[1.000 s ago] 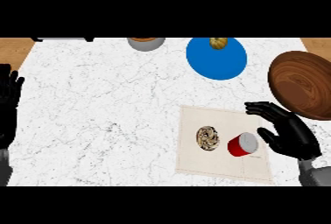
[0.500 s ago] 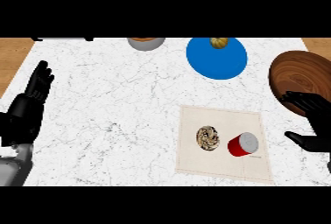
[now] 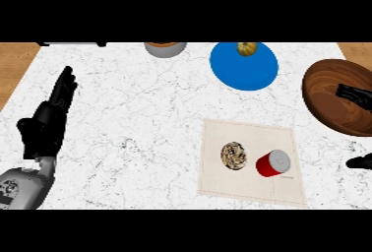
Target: Pick the can from the placemat and place it in the bowl
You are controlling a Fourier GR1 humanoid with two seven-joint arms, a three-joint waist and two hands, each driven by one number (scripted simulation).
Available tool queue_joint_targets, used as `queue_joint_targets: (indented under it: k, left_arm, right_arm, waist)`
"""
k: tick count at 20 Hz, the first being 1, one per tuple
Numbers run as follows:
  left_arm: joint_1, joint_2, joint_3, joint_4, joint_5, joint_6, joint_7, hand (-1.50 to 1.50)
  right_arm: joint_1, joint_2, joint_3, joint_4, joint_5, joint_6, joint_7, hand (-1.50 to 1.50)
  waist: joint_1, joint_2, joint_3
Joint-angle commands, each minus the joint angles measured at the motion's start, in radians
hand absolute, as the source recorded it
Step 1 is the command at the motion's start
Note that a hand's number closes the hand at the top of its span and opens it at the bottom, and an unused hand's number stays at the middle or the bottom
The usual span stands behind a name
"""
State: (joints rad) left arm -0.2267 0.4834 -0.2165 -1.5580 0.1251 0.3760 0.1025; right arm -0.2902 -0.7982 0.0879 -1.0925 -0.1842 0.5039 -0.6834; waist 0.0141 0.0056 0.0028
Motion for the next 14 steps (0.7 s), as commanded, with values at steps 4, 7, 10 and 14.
queue_joint_targets:
  k: [4,7,10,14]
  left_arm:
    - [-0.014,0.008,0.024,-0.015,0.0,-0.029,0.026,0.0]
    - [-0.016,-0.027,-0.011,-0.026,-0.05,0.012,0.057,0.0]
    - [-0.046,-0.067,-0.017,0.029,-0.097,0.048,0.055,0.0]
    - [0.044,-0.047,0.006,-0.045,-0.077,0.001,0.035,0.0]
  right_arm:
    - [-0.071,-0.031,0.151,-0.032,0.262,-0.023,-0.042,-1.5]
    - [-0.109,-0.066,0.188,-0.149,0.277,0.024,0.066,-1.5]
    - [-0.086,-0.028,0.238,-0.247,0.303,0.034,0.137,-1.5]
    - [-0.11,-0.026,0.264,-0.28,0.346,0.095,0.202,-1.5]
  waist:
    - [0.004,-0.003,-0.002]
    - [-0.005,-0.007,-0.003]
    - [-0.02,-0.007,-0.003]
    - [-0.007,-0.008,-0.003]
